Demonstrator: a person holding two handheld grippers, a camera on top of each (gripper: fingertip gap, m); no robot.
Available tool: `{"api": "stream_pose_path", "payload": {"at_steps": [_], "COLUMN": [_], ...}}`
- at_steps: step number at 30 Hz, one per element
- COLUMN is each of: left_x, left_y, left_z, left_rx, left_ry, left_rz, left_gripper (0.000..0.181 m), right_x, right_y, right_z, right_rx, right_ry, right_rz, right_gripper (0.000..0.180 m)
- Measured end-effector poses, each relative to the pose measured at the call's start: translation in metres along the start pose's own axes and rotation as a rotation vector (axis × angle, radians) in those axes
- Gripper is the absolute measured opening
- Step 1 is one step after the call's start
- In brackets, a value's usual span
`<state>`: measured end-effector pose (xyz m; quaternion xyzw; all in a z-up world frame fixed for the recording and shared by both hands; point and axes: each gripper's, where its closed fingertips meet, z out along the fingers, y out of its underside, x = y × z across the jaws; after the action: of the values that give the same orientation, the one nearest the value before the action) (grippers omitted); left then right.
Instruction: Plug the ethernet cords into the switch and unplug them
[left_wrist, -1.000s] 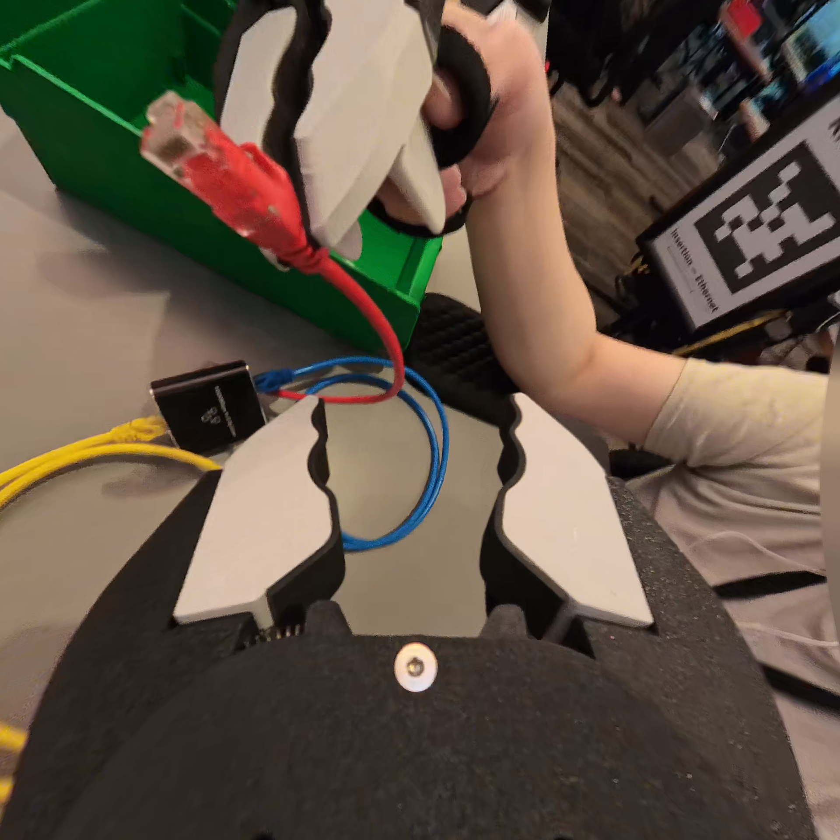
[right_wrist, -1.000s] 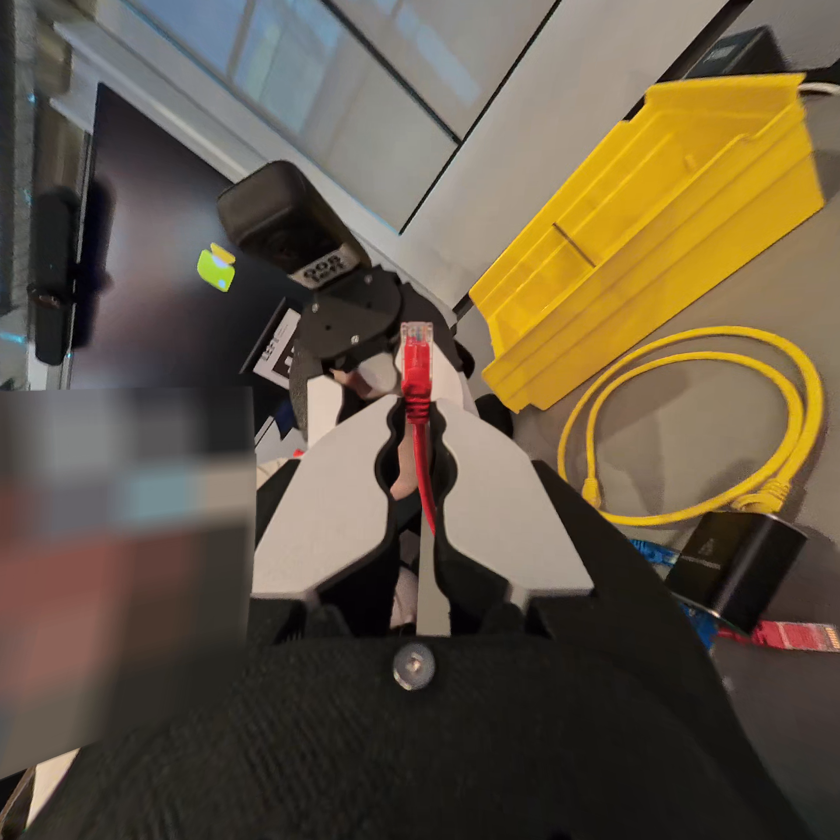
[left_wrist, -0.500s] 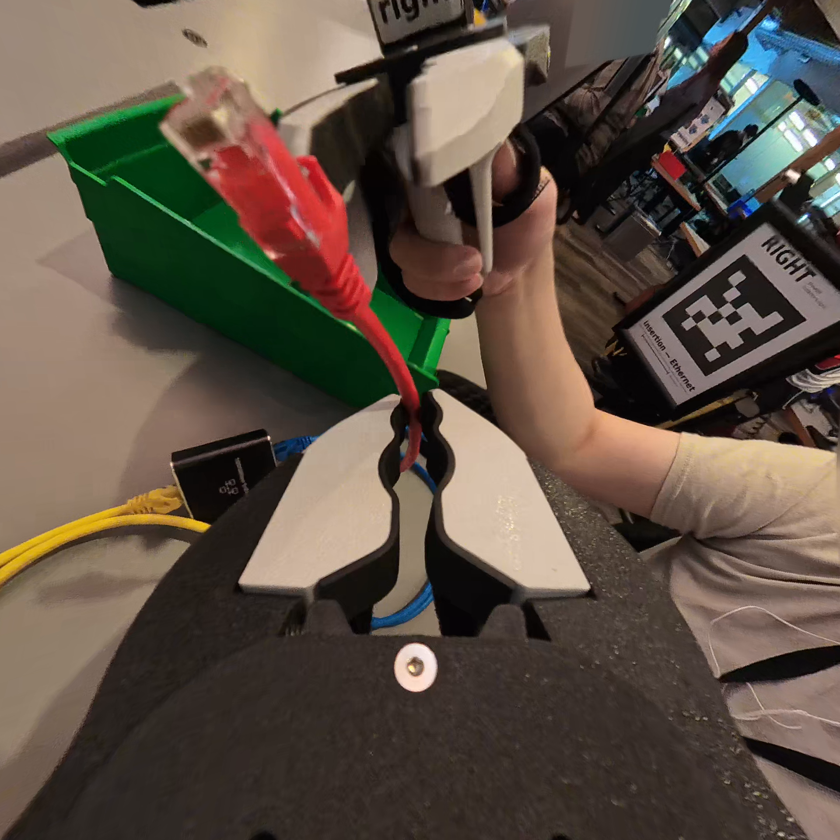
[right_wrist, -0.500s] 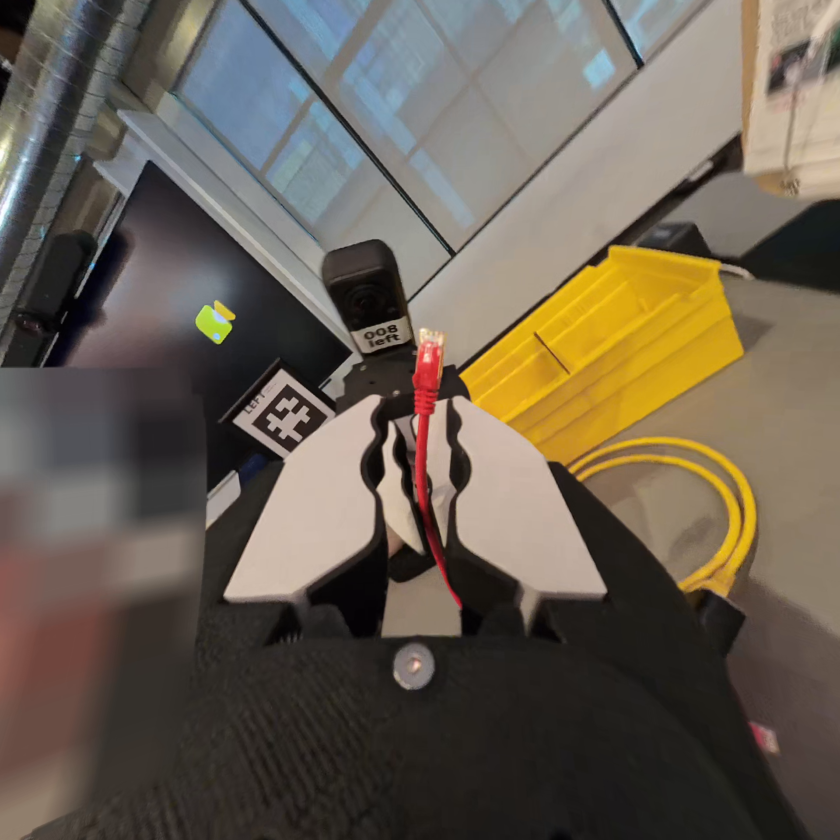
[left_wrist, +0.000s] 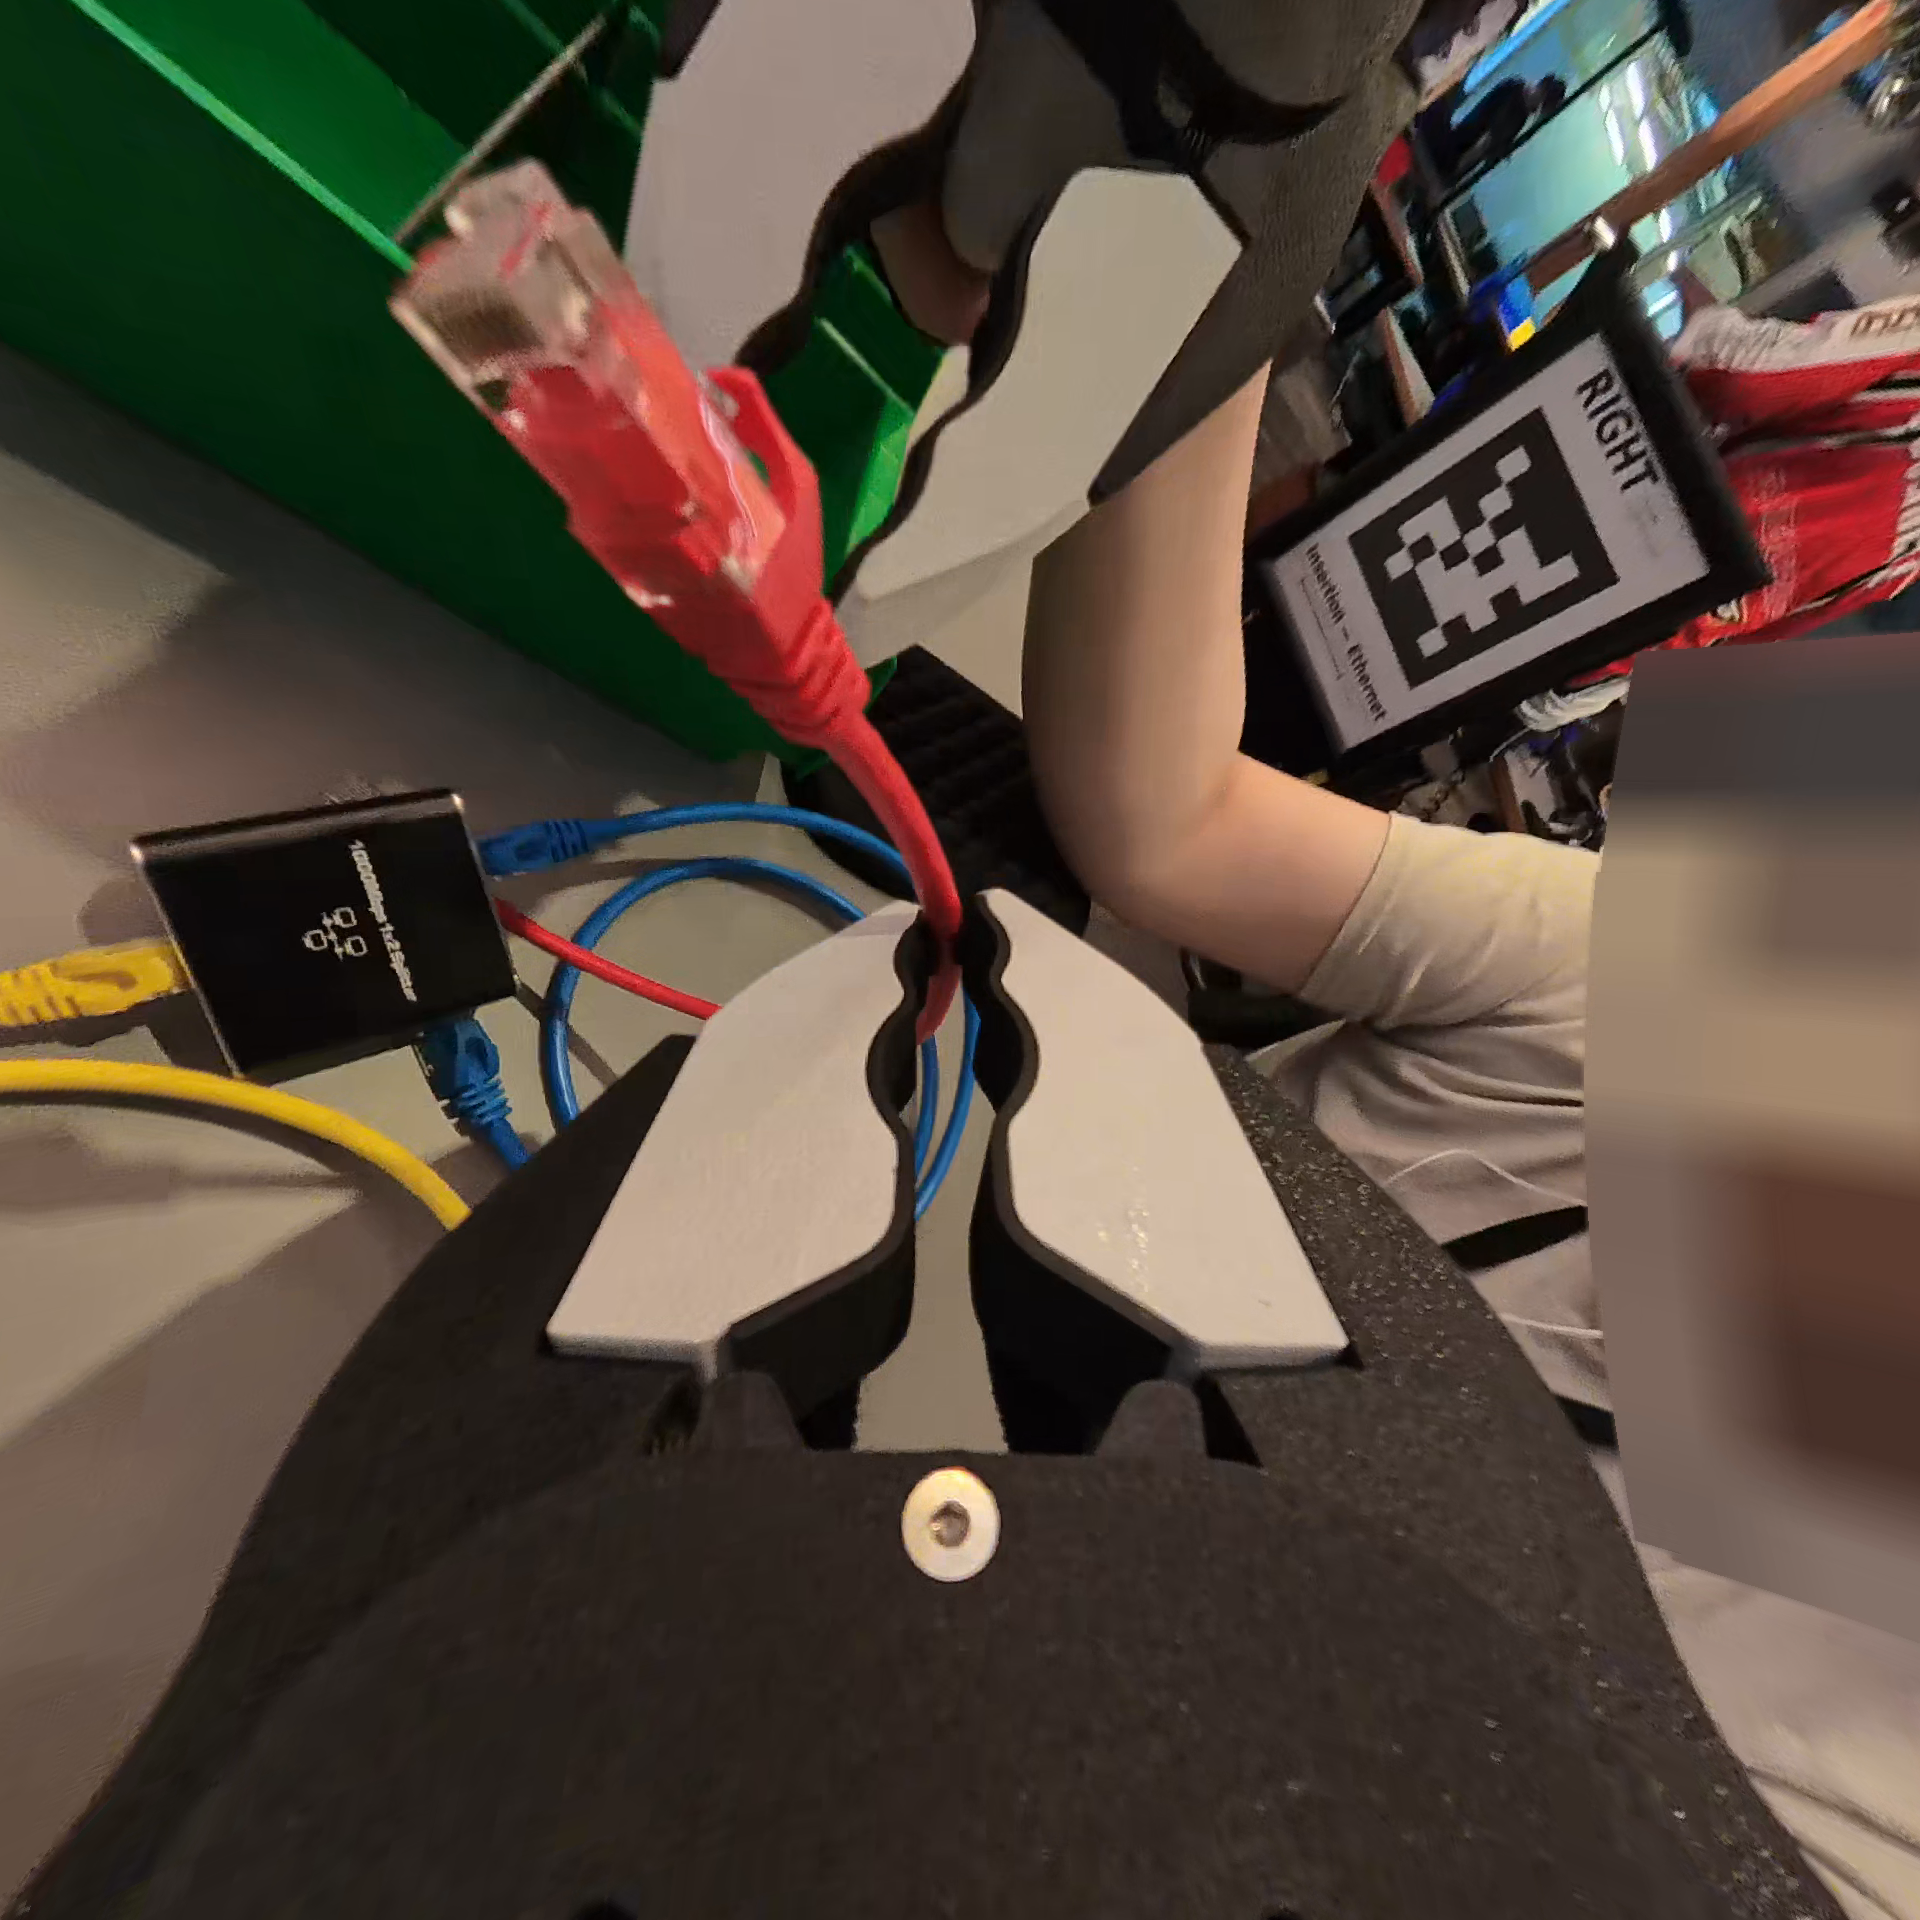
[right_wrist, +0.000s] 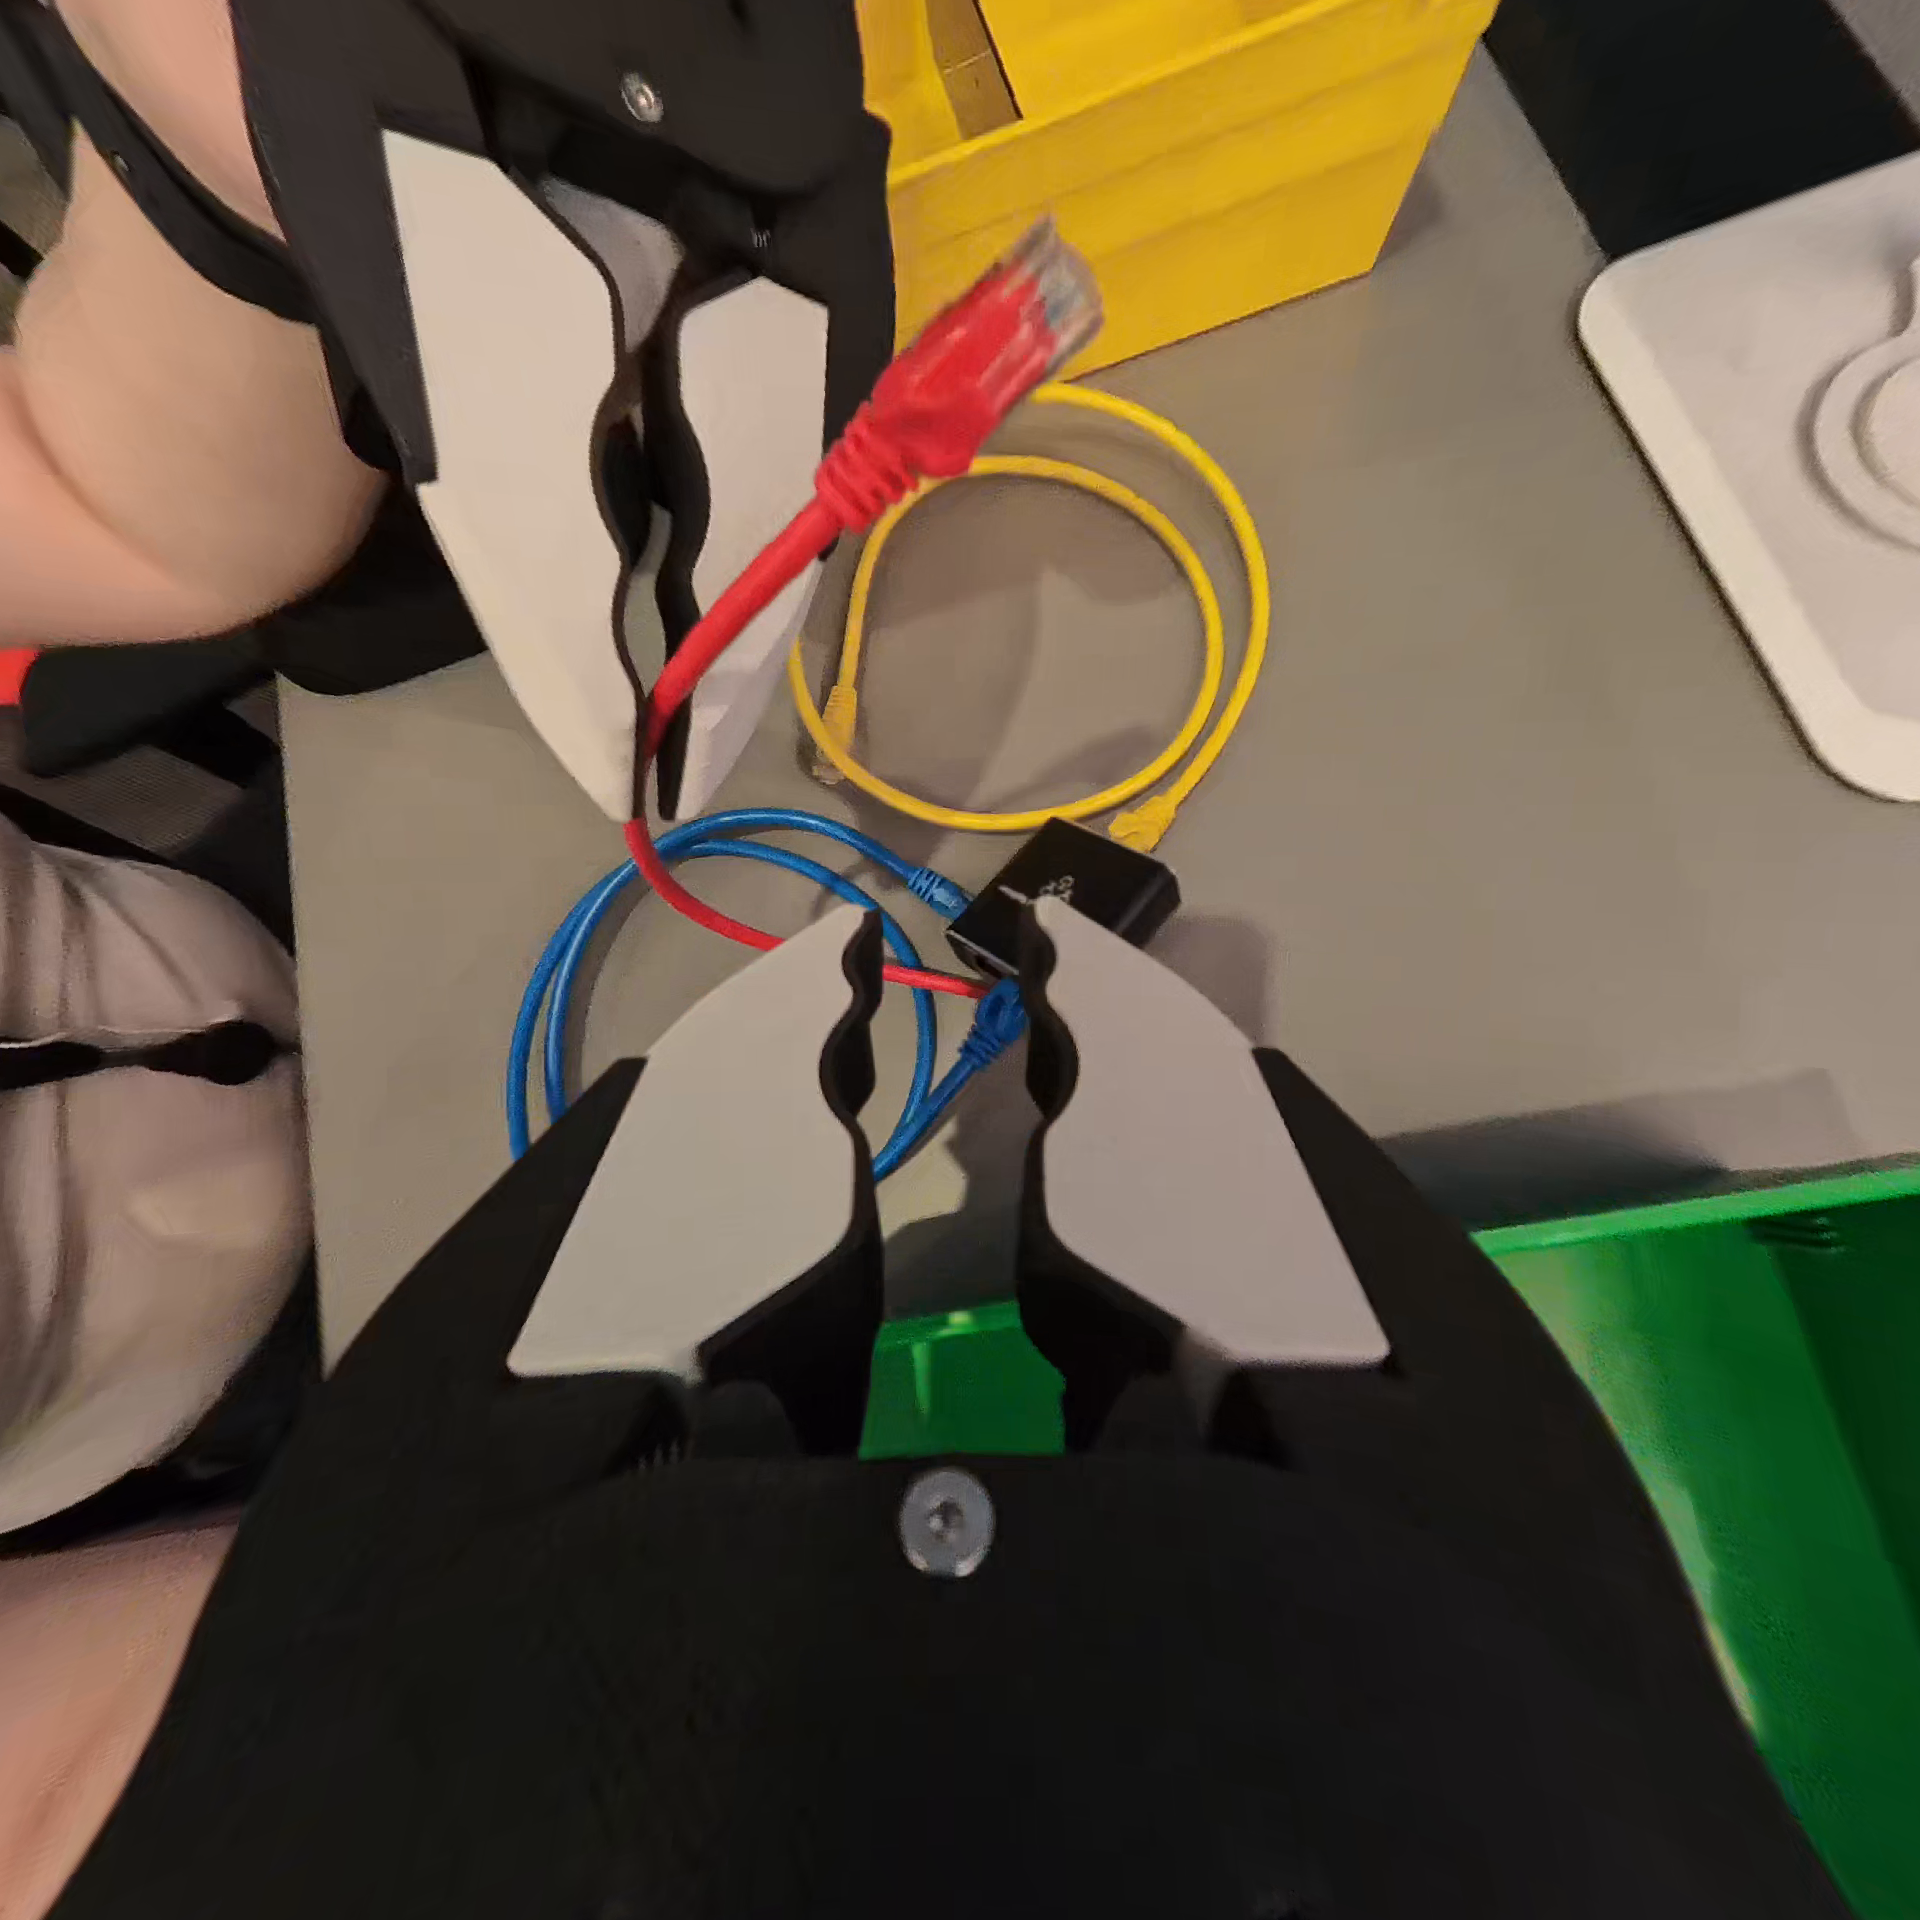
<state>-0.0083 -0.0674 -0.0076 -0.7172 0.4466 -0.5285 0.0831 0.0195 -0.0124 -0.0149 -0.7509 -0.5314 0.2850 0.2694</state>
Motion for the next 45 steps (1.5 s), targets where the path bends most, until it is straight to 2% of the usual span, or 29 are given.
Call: {"api": "stream_pose_path", "payload": {"at_steps": [2,5,8,16,19,23,26,27,30,34,37,42,45], "left_x": [-0.002,-0.006,0.003,0.037,0.036,0.031,0.030,0.029,0.028,0.028,0.029,0.030,0.030], "left_y": [0.008,0.036,0.055,0.067,0.051,0.055,0.052,0.052,0.053,0.054,0.054,0.055,0.056], "left_z": [0.001,0.003,0.003,-0.015,-0.016,-0.020,-0.024,-0.025,-0.026,-0.026,-0.026,-0.027,-0.027], "left_rx": [-0.048,-0.209,-0.314,-0.351,-0.269,-0.282,-0.258,-0.259,-0.263,-0.272,-0.276,-0.279,-0.284], "left_ry": [-0.017,-0.033,0.013,0.112,0.090,0.070,0.065,0.065,0.057,0.044,0.040,0.027,0.018], "left_rz": [-0.004,-0.013,0.010,0.120,0.093,0.093,0.086,0.087,0.085,0.093,0.100,0.110,0.113], "left_gripper": [0.005,0.005,0.005,0.005,0.005,0.005,0.005,0.005,0.005,0.005,0.005,0.005,0.005], "right_x": [-0.001,-0.001,0.000,-0.004,-0.006,-0.005,0.006,0.009,0.001,0.011,0.004,0.003,0.001], "right_y": [-0.009,-0.026,-0.030,-0.031,-0.019,0.023,0.043,0.045,0.037,0.050,0.054,0.068,0.069], "right_z": [0.000,-0.007,-0.014,-0.014,0.005,0.040,0.059,0.066,0.089,0.099,0.110,0.121,0.124], "right_rx": [0.037,0.123,0.166,0.160,0.045,-0.277,-0.440,-0.464,-0.422,-0.484,-0.512,-0.634,-0.667], "right_ry": [0.005,-0.002,0.007,0.000,-0.011,0.028,0.140,0.172,0.099,0.179,0.174,0.292,0.325], "right_rz": [-0.015,0.007,0.009,0.001,0.039,0.164,0.248,0.273,0.403,0.486,0.522,0.488,0.466], "right_gripper": [0.026,0.026,0.026,0.027,0.027,0.035,0.036,0.038,0.045,0.071,0.082,0.083,0.072]}}
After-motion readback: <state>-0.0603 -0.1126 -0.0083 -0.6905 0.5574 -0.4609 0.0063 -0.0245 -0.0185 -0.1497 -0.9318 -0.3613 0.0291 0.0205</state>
